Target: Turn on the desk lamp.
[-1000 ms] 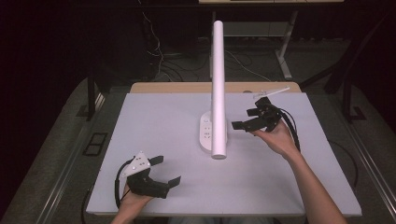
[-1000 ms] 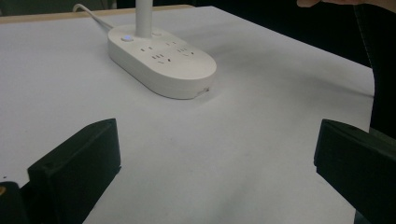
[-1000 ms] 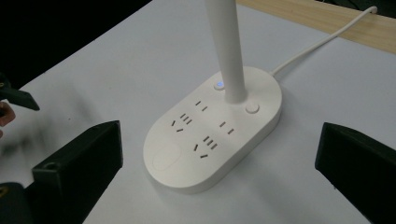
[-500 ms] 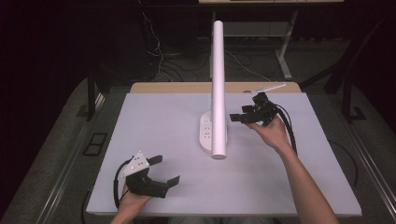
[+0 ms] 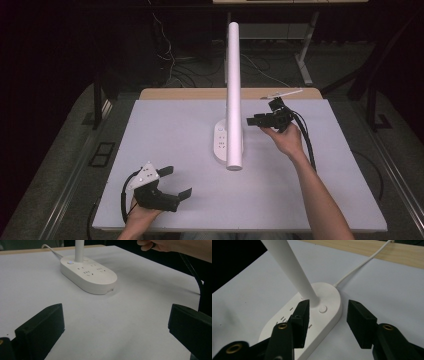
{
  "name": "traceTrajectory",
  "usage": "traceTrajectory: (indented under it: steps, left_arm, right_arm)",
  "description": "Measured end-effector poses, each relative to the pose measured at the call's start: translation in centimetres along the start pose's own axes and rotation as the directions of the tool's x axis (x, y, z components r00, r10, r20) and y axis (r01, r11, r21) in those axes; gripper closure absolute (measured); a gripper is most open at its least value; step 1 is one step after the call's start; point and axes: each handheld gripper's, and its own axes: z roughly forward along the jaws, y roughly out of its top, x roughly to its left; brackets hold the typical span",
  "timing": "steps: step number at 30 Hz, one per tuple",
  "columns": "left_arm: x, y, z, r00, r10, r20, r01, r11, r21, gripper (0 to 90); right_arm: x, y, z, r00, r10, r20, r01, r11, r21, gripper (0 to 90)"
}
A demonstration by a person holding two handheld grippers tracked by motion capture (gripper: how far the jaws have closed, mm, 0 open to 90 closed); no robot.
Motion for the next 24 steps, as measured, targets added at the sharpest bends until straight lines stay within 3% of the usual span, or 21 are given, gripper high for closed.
traceTrajectory:
  steps: [4, 17, 24]
  left_arm:
    - [0.0, 0.0, 0.0, 1.0, 0.003, -0.003, -0.003, 1.0, -0.001, 0.0]
    - [0.1, 0.1, 0.0, 0.9999, 0.004, -0.01, -0.004, 1.0, -0.005, 0.0]
    - [0.1, 0.1, 0.0, 0.9999, 0.005, -0.01, -0.005, 1.0, -0.007, 0.0]
  right_arm:
    - [-0.4, -0.2, 0.7, 0.9994, 0.036, -0.006, -0.035, 0.9993, 0.012, 57.8]
    - [-0.6, -0.6, 3.1, 0.9972, 0.063, -0.041, -0.062, 0.998, 0.008, 80.4]
    - [-0.7, -0.8, 4.2, 0.9957, 0.085, -0.038, -0.085, 0.9964, 0.002, 87.5]
